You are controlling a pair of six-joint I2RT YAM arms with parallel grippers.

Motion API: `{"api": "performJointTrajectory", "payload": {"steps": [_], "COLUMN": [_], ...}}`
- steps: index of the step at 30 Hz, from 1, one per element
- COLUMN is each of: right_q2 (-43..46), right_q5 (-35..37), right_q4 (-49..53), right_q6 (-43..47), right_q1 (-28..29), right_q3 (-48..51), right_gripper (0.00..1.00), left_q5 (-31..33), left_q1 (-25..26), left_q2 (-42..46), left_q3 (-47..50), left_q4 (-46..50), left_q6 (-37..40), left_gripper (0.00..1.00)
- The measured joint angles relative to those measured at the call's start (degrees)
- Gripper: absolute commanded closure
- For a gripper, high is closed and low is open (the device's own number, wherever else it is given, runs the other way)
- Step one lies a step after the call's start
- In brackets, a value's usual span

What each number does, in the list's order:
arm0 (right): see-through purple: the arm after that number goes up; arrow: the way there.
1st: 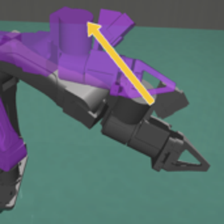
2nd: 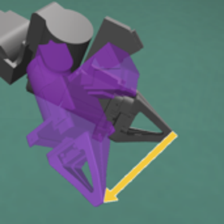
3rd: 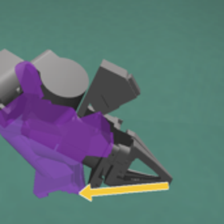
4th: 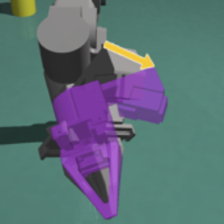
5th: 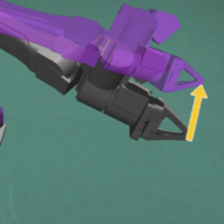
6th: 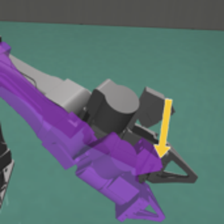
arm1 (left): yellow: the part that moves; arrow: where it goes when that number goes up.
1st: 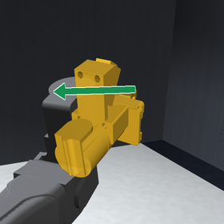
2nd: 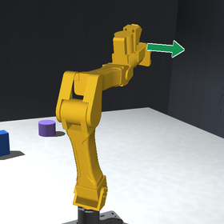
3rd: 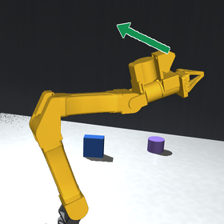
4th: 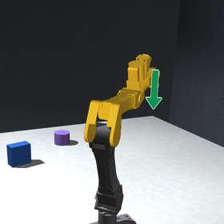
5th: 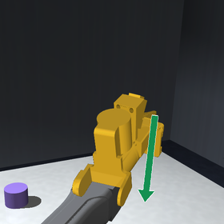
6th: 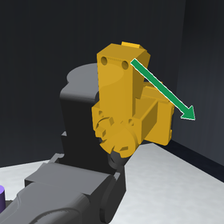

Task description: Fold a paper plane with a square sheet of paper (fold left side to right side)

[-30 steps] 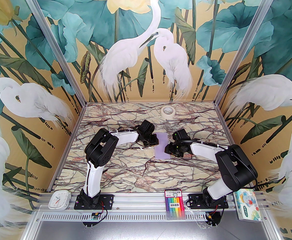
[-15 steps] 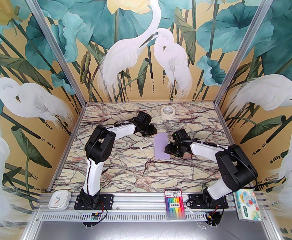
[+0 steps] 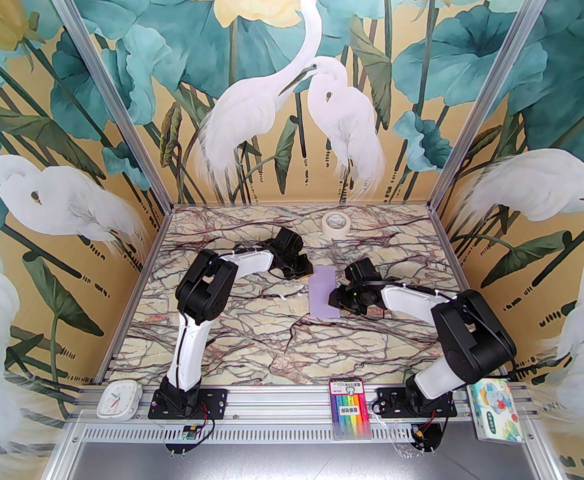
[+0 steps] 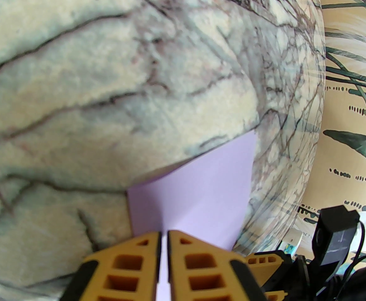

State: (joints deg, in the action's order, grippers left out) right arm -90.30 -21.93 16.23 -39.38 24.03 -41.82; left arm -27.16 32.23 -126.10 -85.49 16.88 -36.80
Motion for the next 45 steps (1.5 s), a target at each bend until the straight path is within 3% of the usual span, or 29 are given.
{"api": "performJointTrajectory", "payload": {"steps": [13, 23, 45], "right_q2": [1.6, 5.0, 4.8], "right_q5": [-3.0, -0.1, -1.2], "right_q4": [-0.1, 5.2, 2.4], "right_q6": [-3.0, -4.3, -5.6], "right_q1": [1.4, 1.6, 2.2], "right_q3": [2.0, 2.0, 1.2], "right_gripper": [0.55, 0.54, 0.55], "left_q5": [0.0, 0.0, 0.0], "left_q1": [0.2, 0.5, 0.6], "left_q2": [0.1, 1.3, 1.4], "left_q3": [0.7, 2.5, 3.0], "left_q4": [-1.3, -2.0, -2.7], "left_q6": [0.0, -0.2, -1.1], "left_gripper": [0.88, 0.88, 0.88]}}
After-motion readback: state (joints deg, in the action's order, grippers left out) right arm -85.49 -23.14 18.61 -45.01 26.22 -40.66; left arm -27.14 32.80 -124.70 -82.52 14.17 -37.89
